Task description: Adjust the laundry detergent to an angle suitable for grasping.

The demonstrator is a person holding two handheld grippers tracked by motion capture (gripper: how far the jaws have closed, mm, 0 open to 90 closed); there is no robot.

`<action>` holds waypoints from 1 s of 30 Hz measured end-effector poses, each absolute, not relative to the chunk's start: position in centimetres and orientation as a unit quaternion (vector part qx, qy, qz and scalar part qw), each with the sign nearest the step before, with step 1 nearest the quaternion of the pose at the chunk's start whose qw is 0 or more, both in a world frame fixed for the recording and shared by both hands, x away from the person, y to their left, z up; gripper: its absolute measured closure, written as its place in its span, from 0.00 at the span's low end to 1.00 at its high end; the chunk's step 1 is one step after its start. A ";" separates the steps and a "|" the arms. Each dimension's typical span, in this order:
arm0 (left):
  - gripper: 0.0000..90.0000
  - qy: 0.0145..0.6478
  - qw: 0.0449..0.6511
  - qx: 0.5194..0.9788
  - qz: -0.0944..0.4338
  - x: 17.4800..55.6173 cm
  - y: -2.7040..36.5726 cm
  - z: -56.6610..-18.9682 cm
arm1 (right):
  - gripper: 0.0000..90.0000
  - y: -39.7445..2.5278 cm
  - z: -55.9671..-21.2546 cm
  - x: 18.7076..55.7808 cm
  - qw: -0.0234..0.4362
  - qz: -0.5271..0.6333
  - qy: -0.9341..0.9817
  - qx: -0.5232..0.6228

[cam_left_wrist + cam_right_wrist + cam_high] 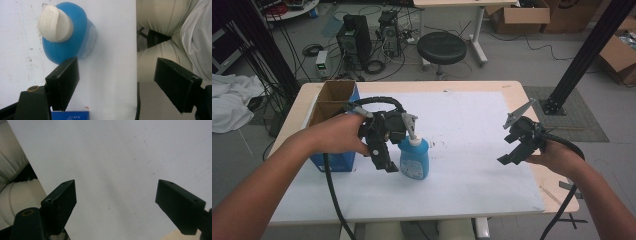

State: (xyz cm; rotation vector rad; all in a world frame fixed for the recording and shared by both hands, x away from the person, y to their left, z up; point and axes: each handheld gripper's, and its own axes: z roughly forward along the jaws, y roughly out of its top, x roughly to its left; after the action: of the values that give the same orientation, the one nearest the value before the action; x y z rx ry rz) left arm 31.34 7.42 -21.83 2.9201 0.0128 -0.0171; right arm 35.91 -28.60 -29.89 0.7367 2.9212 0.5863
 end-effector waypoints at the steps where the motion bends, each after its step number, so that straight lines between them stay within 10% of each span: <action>1: 0.23 0.004 0.110 0.994 -0.006 31.3 7.4 -21.8 | 0.19 -28.6 -29.9 35.9 0.036 0.191 0.951 0.240; 30: 0.23 0.009 0.109 0.994 -0.003 31.0 7.2 -21.3 | 0.18 -28.9 -30.2 35.3 0.039 0.202 0.948 0.242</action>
State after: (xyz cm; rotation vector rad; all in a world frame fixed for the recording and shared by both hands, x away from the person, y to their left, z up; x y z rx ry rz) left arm 30.99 7.20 -21.30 2.9236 0.0269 -0.0088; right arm 35.29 -28.94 -30.17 0.7423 2.9071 0.6188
